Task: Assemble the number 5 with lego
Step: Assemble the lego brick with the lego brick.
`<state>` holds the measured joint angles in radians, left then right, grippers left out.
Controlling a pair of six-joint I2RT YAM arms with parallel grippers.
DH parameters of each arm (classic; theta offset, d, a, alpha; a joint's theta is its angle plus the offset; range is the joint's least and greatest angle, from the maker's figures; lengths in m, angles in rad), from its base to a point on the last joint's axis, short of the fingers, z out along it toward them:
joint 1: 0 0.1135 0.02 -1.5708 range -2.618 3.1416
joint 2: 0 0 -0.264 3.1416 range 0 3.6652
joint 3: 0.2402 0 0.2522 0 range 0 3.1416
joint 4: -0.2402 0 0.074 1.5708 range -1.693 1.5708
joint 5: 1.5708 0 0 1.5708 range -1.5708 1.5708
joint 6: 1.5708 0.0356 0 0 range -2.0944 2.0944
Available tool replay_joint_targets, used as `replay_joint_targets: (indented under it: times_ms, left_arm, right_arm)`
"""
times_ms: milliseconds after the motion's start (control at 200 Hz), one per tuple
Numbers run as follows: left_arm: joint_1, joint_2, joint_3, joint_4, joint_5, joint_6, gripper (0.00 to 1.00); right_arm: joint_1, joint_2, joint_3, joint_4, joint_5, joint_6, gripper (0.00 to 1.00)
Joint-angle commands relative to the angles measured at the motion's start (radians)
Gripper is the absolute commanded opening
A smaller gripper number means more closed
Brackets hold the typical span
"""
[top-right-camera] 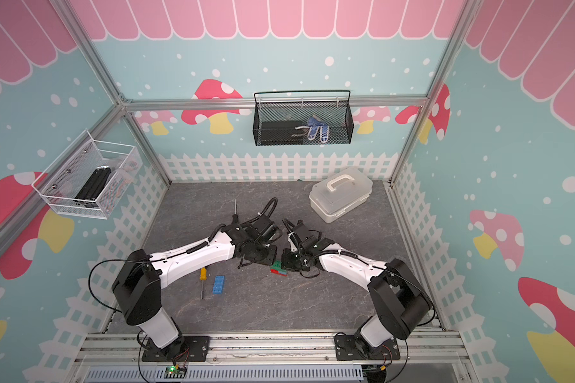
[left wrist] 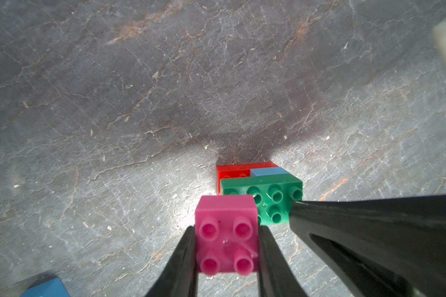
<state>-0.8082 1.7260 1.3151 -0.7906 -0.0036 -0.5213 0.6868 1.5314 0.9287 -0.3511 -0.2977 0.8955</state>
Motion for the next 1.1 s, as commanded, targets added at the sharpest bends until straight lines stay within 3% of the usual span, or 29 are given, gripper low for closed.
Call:
replay_joint_targets:
  times_ms: [0,460,1096]
  left_arm:
    - [-0.020,0.019,0.013,0.008,0.001,-0.022,0.27]
    - [-0.040,0.043,0.022,0.019,0.002,-0.022,0.27]
    - [-0.034,-0.008,0.024,0.014,-0.018,-0.022,0.27]
  right_arm:
    - [-0.005,0.037,-0.030,-0.013,0.013,0.016,0.00]
    - [-0.007,0.033,-0.047,-0.016,0.009,0.004,0.00]
    - [-0.031,-0.083,-0.035,0.024,-0.042,0.029,0.00]
